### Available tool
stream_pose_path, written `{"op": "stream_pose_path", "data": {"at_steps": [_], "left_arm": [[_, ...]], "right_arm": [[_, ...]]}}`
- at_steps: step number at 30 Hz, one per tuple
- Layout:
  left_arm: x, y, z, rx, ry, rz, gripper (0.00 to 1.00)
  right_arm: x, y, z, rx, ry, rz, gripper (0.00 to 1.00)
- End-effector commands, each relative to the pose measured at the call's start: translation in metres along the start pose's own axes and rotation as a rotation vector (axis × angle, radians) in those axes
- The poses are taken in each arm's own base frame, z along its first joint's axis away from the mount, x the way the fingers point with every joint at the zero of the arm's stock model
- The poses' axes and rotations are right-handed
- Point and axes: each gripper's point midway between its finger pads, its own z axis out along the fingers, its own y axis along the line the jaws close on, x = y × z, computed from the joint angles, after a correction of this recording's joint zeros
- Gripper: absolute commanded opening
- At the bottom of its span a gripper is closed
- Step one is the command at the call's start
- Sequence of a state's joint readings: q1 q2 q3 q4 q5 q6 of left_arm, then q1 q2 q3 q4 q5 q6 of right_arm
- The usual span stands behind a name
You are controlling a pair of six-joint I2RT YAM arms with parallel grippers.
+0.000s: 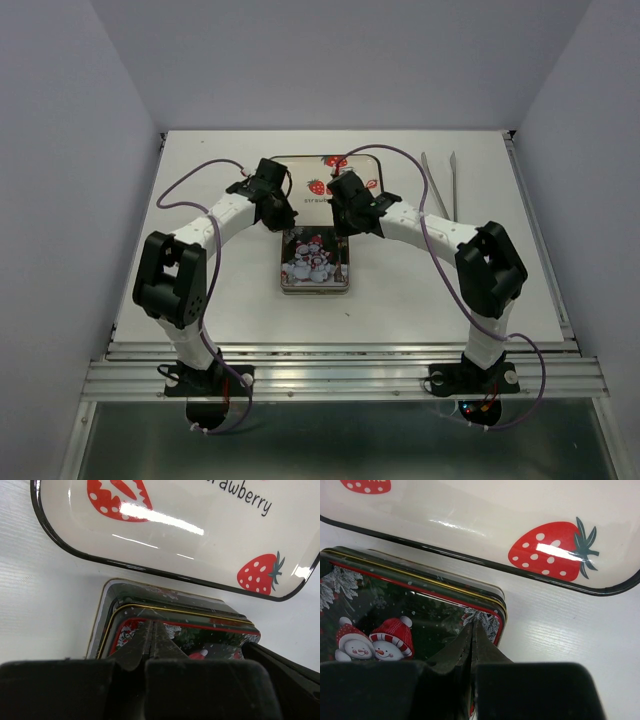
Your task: Pack the cookies
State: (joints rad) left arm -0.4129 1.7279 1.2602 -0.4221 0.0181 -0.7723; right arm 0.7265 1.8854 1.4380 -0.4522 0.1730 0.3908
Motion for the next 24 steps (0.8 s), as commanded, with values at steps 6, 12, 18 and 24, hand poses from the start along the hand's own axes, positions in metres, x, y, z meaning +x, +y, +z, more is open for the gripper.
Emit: {"op": "stream_pose_path", "data": {"at_steps": [6, 12, 18, 24], "left_arm": [[0.06, 0.079, 0.028, -0.255, 0.152, 0.018, 0.0], [0.059, 0.076, 0.022, -0.237, 0.144, 0.011, 0.0], [0.013, 0.045, 0.005, -0.212, 0.028, 0.031, 0.0], [-0.034, 0.004, -0.018, -0.164, -0.064, 0.031, 0.0]], "right_arm": [[0.07, -0.012, 0.019, 0.015, 0.217, 0.0, 0.04], [0.021, 0.011, -0.004, -0.059, 0.132, -0.012, 0.14], [-0.023, 0.024, -0.017, -0.073, 0.053, -0.001, 0.19], [-0.058, 0.032, -0.031, -0.075, -0.002, -0.028, 0.25]]}}
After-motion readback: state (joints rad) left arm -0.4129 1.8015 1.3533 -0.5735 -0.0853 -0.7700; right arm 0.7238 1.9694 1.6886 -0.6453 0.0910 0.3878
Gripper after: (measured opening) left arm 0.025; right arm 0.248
